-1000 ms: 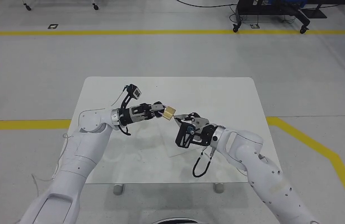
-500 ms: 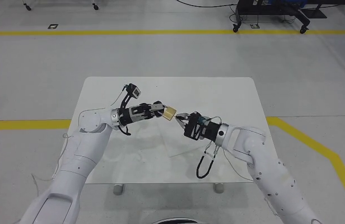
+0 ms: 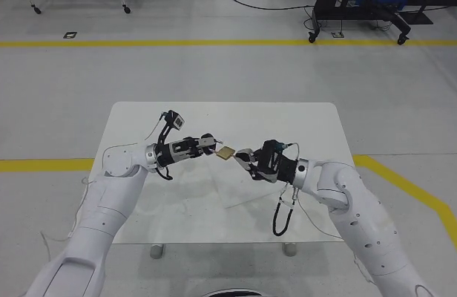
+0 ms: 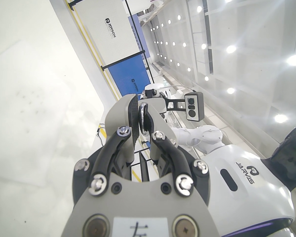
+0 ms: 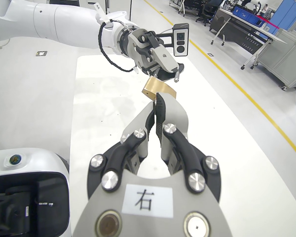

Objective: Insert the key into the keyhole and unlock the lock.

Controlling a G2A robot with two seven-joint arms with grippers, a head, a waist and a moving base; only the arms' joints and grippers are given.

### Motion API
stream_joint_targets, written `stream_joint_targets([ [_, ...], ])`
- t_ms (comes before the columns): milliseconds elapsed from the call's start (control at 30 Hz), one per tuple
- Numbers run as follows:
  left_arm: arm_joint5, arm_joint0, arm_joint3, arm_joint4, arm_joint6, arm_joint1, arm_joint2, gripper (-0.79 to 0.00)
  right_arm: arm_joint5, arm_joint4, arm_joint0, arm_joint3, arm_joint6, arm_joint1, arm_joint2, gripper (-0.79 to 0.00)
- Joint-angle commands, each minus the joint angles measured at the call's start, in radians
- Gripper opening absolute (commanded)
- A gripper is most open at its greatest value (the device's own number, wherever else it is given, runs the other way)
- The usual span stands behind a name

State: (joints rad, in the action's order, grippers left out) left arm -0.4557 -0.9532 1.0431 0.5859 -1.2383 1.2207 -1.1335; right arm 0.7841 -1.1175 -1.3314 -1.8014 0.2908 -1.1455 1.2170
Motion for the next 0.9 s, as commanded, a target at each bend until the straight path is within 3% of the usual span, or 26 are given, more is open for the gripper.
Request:
stream_joint_targets([
  [0, -0.002, -0.002, 0.003, -0.007, 0.004, -0.001, -0.001, -0.785, -0.005, 0.011, -0.001, -0.003, 0.001, 0.001, 0.005, 0.000],
  [200, -0.011, -0.007, 0.015, -0.047, 0.033, -0.007, -0.012, -0.785, -0.023, 0.020, -0.067, -0.038, -0.033, 0.020, 0.120, 0.000],
  [367, -0.021, -0.011, 0.035, -0.250, 0.111, -0.014, 0.015, -0.785, -0.045, 0.023, -0.169, -0.100, -0.061, 0.039, 0.270, 0.000],
  [467, -0.009, -0.012, 0.047, -0.390, 0.172, -0.011, 0.058, -0.785, -0.045, 0.023, -0.169, -0.100, -0.061, 0.039, 0.270, 0.000],
  [600, 0.028, 0.009, 0.024, -0.512, 0.258, 0.007, 0.135, -0.785, -0.045, 0.023, -0.169, -0.100, -0.061, 0.039, 0.270, 0.000],
  [867, 0.060, 0.118, -0.123, -0.568, 0.333, 0.068, 0.279, -0.785, -0.045, 0.023, -0.169, -0.100, -0.061, 0.039, 0.270, 0.000],
])
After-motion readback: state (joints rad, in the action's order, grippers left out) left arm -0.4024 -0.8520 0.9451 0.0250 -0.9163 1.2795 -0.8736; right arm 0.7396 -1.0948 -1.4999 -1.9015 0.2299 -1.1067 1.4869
